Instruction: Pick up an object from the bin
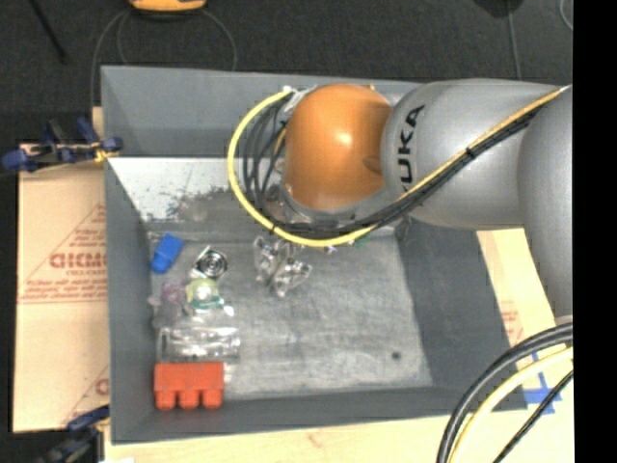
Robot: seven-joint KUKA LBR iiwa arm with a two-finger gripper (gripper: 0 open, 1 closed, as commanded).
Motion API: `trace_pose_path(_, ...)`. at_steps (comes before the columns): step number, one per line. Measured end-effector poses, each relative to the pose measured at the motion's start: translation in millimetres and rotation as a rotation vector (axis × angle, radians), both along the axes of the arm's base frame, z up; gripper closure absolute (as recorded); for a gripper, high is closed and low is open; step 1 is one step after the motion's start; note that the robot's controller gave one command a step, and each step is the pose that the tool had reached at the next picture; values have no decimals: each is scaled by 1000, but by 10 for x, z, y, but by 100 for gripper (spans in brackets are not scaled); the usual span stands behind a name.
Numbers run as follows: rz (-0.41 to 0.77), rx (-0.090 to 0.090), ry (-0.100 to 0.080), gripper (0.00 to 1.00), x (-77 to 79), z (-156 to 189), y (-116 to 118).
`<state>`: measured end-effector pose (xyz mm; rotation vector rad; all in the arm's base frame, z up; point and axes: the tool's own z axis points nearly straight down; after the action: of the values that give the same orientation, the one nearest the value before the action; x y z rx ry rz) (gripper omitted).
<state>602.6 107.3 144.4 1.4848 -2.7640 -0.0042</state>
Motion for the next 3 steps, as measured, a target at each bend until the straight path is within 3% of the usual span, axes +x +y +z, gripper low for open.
trace_pose_path(1, 4, 1, -19, 100, 160, 1723, 1)
trace_pose_path(2, 99, 2, 3, 100, -496, 280, -85)
trace_pose_path(3, 381, 1, -3, 100, -732, -144, 271)
